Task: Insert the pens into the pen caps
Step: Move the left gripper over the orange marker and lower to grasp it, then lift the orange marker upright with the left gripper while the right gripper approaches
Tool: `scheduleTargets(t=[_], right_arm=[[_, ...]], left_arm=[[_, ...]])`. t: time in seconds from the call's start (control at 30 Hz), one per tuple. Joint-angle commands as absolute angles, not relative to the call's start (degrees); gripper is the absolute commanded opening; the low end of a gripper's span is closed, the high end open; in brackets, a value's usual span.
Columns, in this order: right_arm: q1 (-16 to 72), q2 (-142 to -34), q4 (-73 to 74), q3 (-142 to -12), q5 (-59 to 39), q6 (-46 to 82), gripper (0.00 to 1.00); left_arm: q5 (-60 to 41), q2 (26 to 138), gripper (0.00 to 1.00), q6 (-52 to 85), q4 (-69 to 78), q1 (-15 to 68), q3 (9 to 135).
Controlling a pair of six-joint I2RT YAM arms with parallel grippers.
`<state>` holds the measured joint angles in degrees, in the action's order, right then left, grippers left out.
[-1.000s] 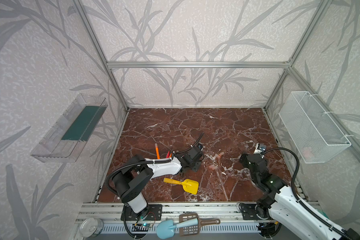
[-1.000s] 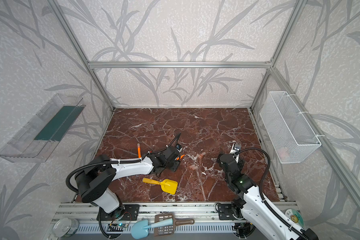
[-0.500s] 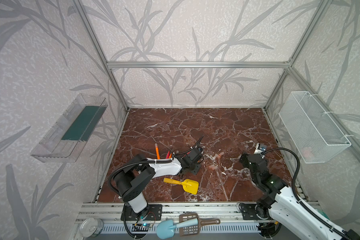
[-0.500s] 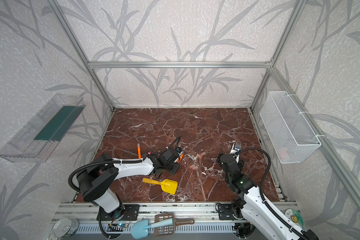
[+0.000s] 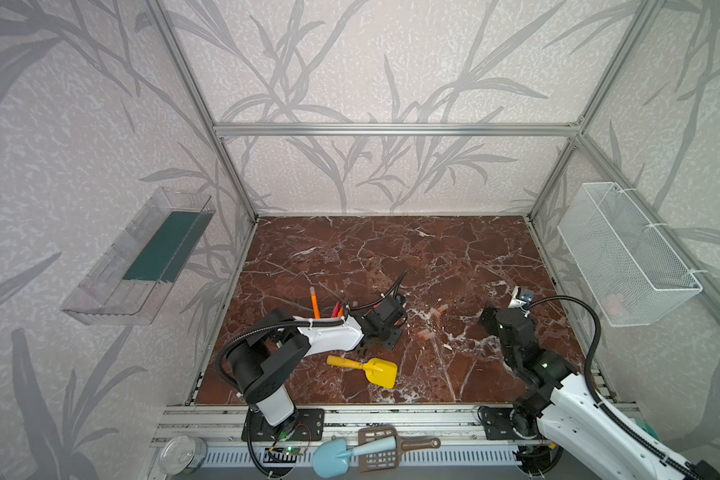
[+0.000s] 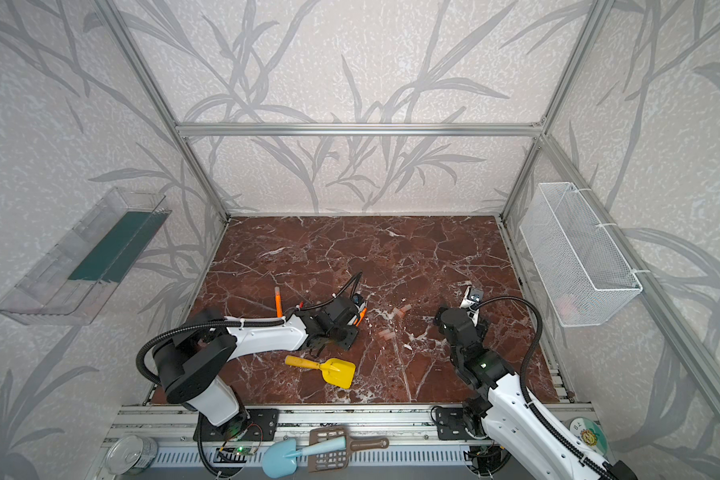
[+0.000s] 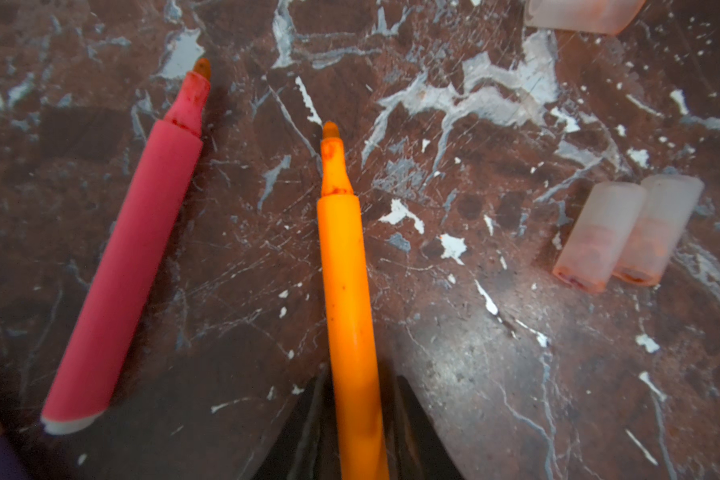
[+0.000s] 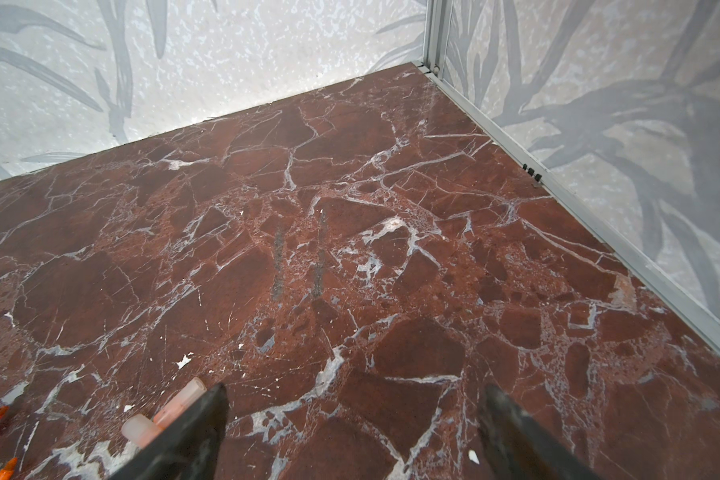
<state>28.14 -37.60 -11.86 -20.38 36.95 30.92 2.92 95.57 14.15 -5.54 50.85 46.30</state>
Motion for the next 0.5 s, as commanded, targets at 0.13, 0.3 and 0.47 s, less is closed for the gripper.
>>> scheduleTargets(t=[0.13, 0.3, 0.47], right_arm=[[28.1, -36.7, -16.1, -21.5, 33.5, 33.2, 0.87], [29.4, -37.0, -13.0, -20.9, 17.3, 40.5, 0.81], [40.4, -38.0, -5.8, -19.9, 17.4, 45.5, 0.81]], left_arm=[[2.8, 94.8, 0.17, 14.2, -6.1, 51.0, 46.7], [2.8, 90.6, 0.1, 14.1, -7.3, 51.0, 48.5], [2.1, 85.6, 0.06, 16.7, -1.3, 51.0, 44.6]])
